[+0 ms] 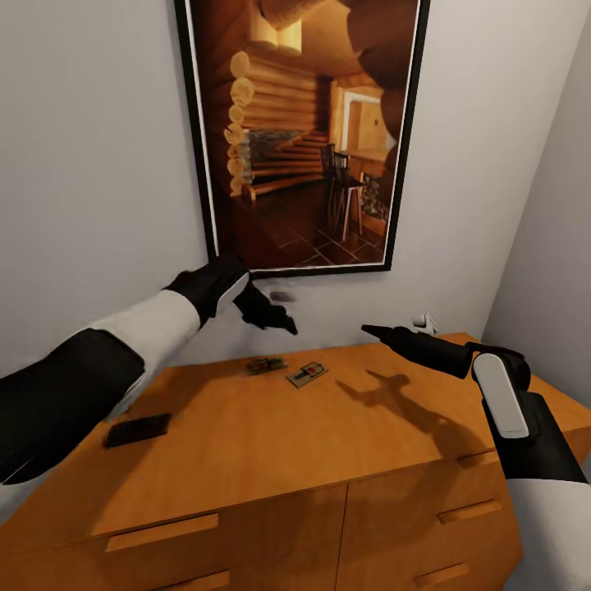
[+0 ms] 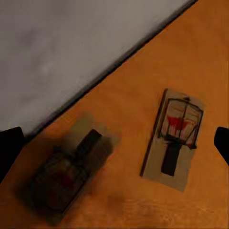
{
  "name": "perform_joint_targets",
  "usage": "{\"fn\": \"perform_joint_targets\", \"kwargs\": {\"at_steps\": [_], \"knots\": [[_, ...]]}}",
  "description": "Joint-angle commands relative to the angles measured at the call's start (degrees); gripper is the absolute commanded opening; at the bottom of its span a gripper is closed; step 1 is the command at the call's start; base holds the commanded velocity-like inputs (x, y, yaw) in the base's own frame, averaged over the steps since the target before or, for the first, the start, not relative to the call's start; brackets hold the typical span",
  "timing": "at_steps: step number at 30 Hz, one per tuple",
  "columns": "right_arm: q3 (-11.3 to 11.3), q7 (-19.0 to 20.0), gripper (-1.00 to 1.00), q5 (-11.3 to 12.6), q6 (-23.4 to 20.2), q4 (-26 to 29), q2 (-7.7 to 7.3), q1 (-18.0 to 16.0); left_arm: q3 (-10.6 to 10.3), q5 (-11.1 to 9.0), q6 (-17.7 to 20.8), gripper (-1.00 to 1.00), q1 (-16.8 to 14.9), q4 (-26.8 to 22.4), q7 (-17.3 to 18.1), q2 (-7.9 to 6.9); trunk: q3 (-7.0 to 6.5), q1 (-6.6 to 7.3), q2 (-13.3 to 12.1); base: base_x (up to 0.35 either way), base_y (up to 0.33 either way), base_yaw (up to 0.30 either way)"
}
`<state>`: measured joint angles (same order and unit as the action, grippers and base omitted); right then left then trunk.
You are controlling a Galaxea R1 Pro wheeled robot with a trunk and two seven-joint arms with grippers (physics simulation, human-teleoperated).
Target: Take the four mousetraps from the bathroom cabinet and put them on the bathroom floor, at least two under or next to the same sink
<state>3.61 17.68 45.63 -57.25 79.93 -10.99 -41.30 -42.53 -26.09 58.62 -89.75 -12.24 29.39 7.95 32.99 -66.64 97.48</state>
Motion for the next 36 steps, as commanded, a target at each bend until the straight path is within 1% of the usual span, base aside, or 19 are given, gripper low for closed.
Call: {"fn": "perform_joint_targets", "kwargs": {"at_steps": [1, 5, 10, 15, 26, 36], "knots": [[0.08, 0.60, 1.00, -0.54, -0.23, 0.01, 0.01, -0.06, -0.49, 0.23, 0.01, 1.00, 0.27, 7.48, 0.30, -0.07, 0.06, 0.01, 0.04, 0.000, 0.000, 0.000], [0.08, 0.60, 1.00, -0.54, -0.23, 0.02, 0.01, -0.05, -0.67, 0.24, -0.01, 1.00, 1.26, 8.33, 0.26, -0.30, 0.06, 0.01, 0.04, 0.000, 0.000, 0.000], [0.08, 0.60, 1.00, -0.54, -0.23, -0.01, 0.01, -0.02, -0.96, 0.28, -0.25, 1.00, 2.58, 11.88, 0.20, -0.51, 0.06, 0.01, 0.04, 0.000, 0.000, 0.000], [0.08, 0.60, 1.00, -0.54, -0.23, -0.03, 0.01, -0.01, -1.03, 0.37, -0.42, 1.00, 3.66, 13.69, 0.16, -0.66, 0.06, 0.01, 0.04, 0.000, 0.000, 0.000], [0.08, 0.60, 1.00, -0.54, -0.23, 0.01, -0.04, 0.00, -1.27, 0.50, -0.60, 1.00, 6.57, 14.48, 0.14, -0.76, 0.06, 0.01, 0.04, 0.000, 0.000, 0.000], [-0.06, 0.83, 1.00, -0.53, -0.23, 0.07, -0.09, 0.00, -1.45, 0.60, -0.69, 1.00, 7.17, 14.06, 0.14, -0.54, 0.06, 0.01, 0.04, 0.000, 0.000, 0.000]]}}
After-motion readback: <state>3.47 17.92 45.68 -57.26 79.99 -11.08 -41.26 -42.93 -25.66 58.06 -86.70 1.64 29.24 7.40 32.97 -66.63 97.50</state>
